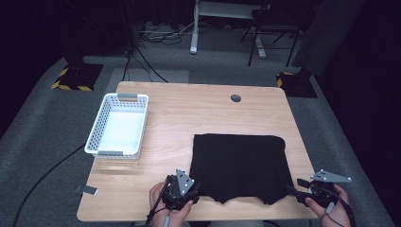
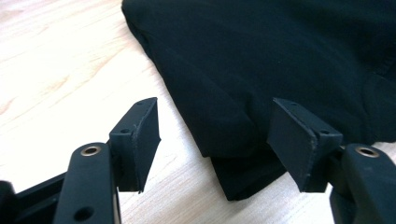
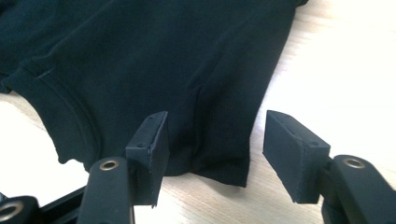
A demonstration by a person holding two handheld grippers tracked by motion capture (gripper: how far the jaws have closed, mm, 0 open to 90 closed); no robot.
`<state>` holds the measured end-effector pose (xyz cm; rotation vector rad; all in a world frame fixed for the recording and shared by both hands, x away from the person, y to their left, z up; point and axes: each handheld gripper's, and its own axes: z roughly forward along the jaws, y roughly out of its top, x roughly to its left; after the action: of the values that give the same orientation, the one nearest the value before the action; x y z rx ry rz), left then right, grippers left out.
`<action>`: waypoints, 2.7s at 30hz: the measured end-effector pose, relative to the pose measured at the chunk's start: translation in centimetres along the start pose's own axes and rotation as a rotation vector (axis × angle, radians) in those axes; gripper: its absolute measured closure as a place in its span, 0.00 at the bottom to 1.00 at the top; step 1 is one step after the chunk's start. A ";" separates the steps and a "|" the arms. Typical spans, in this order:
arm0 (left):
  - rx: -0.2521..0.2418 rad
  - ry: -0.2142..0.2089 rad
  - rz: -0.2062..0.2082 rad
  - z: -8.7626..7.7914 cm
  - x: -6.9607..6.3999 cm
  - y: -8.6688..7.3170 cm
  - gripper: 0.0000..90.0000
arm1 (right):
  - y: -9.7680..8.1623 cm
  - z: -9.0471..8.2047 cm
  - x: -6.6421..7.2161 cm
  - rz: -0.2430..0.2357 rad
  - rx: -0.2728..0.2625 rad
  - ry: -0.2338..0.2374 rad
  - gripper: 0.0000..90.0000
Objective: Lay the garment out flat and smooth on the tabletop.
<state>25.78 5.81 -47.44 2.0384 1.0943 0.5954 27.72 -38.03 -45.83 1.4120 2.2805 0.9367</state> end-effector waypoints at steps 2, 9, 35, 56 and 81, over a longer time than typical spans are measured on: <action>0.007 0.003 -0.009 0.3 -0.3 0.0 0.37 | -0.1 0.2 0.1 -0.002 0.002 0.001 0.46; 0.025 -0.001 0.007 1.5 -2.2 -0.1 0.35 | -0.5 0.2 0.6 -0.002 -0.011 -0.005 0.42; -0.122 0.038 0.032 -1.4 -4.1 1.0 0.95 | -0.7 -1.4 3.3 -0.132 -0.101 -0.031 1.00; -0.252 0.028 0.056 -5.5 -4.6 2.9 0.93 | 1.9 -5.9 6.3 -0.214 -0.254 0.003 1.00; -0.174 0.110 -0.056 -0.5 3.3 7.0 0.50 | 9.1 1.7 4.2 -0.121 -0.397 -0.048 0.41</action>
<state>30.72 6.27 -41.48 1.8386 1.1188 0.7552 32.89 -30.92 -40.64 1.1020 1.9777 1.2181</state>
